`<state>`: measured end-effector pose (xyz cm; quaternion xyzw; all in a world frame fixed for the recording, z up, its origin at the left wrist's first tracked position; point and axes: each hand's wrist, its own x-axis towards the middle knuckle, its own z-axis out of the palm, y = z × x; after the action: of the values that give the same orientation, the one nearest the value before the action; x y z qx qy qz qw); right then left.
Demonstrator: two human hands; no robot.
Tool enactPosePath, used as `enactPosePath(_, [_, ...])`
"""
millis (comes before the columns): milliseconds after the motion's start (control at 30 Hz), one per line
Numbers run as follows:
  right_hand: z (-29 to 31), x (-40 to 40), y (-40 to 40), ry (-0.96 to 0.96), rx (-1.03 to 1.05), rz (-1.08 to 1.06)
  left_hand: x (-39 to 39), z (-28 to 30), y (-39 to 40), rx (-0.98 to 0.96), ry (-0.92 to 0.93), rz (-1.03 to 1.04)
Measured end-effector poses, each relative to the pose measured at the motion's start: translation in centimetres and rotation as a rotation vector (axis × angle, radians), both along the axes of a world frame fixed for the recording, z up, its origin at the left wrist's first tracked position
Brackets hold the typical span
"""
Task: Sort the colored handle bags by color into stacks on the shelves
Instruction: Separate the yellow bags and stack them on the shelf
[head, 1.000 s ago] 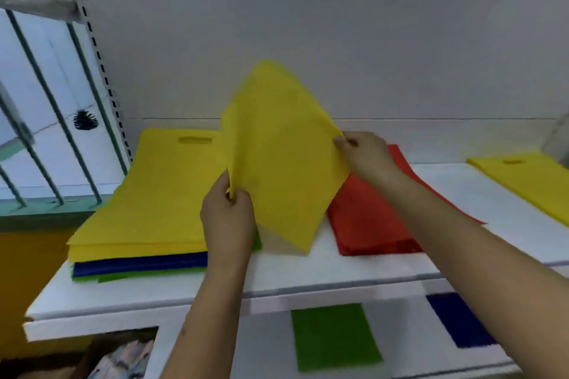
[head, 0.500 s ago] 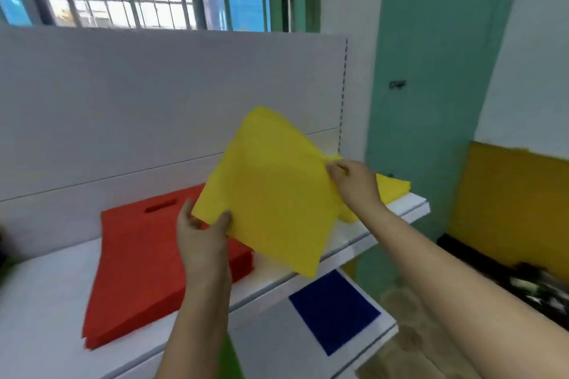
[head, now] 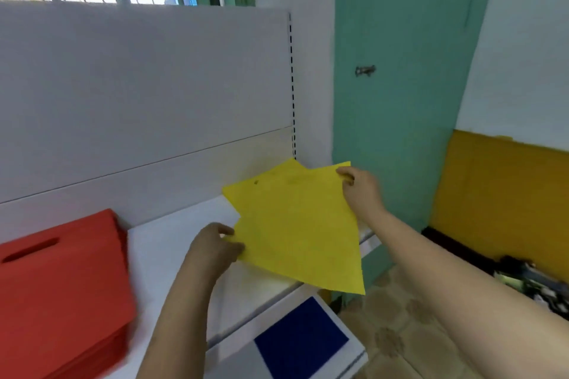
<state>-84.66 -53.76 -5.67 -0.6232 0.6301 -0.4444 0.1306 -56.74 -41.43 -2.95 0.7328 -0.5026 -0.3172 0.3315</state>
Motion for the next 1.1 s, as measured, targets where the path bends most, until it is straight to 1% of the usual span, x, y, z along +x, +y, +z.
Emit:
enactPosePath(33, [0.0, 0.1, -1.6, 0.021, 0.004, 0.039, 0.2, 0.2, -0.8, 0.090, -0.094, -0.071])
enactPosePath(100, [0.5, 0.5, -5.1, 0.070, 0.028, 0.136, 0.8, 0.0, -3.0, 0.162, -0.215, -0.119])
enactPosePath(267, [0.9, 1.8, -11.8, 0.156, 0.135, 0.314, 0.1, -0.2, -7.6, 0.162, -0.181, -0.062])
enactPosePath(400, [0.0, 3.0, -16.0, 0.268, 0.172, 0.376, -1.8, -0.4, -10.1, 0.167, -0.253, -0.060])
enactPosePath(467, [-0.3, 3.4, -17.4, 0.322, 0.182, 0.405, -2.5, -0.6, -10.8, 0.185, -0.251, -0.041])
enactPosePath(633, [-0.1, 4.1, -19.2, 0.390, 0.216, 0.450, -3.3, -1.6, -12.5, 0.180, -0.298, 0.062])
enactPosePath(733, [0.1, 4.2, -19.9, 0.450, 0.291, 0.457, -4.3, -1.6, -13.1, 0.171, -0.356, 0.129])
enactPosePath(833, [0.1, 4.5, -19.9, 0.395, 0.377, 0.490, -5.7, -1.7, -13.3, 0.154, -0.394, 0.209])
enactPosePath(1000, [0.2, 5.1, -19.7, 0.330, 0.405, 0.448, -7.4, -2.0, -13.4, 0.177, -0.431, 0.247])
enactPosePath(1067, [0.5, 5.7, -19.2, 0.406, 0.338, 0.396, -7.5, -2.5, -13.4, 0.123, -0.365, 0.292])
enactPosePath(1100, [0.7, 6.4, -18.8, 0.453, 0.255, 0.382, -7.4, -2.8, -13.0, 0.072, -0.305, 0.336])
